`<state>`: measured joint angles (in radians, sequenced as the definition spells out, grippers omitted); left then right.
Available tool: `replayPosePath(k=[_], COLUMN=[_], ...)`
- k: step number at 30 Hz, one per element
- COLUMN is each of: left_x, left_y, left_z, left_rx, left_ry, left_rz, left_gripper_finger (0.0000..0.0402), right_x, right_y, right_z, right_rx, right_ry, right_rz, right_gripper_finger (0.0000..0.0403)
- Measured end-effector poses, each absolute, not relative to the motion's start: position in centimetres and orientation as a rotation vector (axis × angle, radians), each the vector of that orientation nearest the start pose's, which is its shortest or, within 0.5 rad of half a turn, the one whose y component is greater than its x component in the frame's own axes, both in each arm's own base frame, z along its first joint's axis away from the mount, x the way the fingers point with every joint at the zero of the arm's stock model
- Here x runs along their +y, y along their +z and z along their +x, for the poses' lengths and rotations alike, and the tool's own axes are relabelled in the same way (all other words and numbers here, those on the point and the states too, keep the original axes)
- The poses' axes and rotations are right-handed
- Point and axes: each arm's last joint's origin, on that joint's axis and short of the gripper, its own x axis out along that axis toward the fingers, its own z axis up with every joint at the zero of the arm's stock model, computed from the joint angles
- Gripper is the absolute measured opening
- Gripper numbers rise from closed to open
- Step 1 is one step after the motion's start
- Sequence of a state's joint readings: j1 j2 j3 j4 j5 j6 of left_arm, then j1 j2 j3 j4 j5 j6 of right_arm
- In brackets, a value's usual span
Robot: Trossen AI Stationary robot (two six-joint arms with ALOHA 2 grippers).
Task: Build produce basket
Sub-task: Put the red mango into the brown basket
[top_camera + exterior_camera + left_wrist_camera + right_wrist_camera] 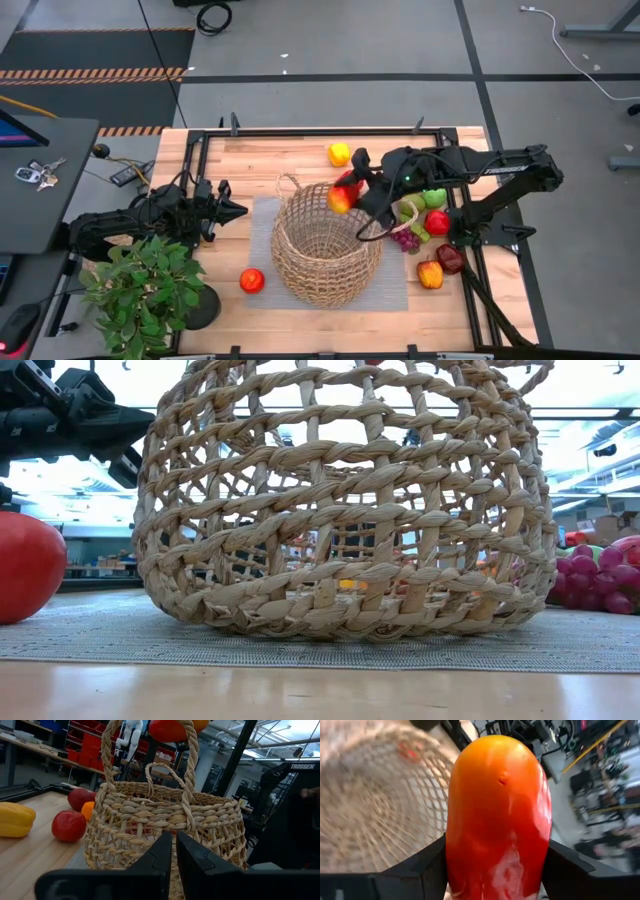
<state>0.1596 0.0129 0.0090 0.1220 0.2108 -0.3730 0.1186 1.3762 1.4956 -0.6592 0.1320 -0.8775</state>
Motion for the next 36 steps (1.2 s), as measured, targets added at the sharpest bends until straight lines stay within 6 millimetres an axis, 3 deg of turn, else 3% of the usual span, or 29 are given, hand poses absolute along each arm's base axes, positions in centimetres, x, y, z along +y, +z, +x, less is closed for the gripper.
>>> replayPosePath(k=[9,23,31,36], left_x=[0.9,0.9,0.9,0.9], left_y=[17.7,17.7,17.7,17.7], left_z=[9.6,9.6,9.6,9.6], left_rx=[-0.105,-0.104,-0.105,-0.105], left_ry=[-0.072,-0.072,-0.072,-0.072], left_rz=[-0.351,-0.352,-0.351,-0.351], left_gripper_finger=[0.0028,0.0031,0.0032,0.0036], right_x=[3.4,7.2,8.1,8.1], right_y=[39.8,36.9,35.2,35.2], right_z=[28.7,31.0,32.2,32.3], right_rx=[0.506,0.670,0.754,0.763], right_ry=[0.312,0.303,0.298,0.275], right_rz=[-1.221,-1.652,-1.738,-1.712], right_gripper_finger=[0.0261,0.0261,0.0261,0.0261])
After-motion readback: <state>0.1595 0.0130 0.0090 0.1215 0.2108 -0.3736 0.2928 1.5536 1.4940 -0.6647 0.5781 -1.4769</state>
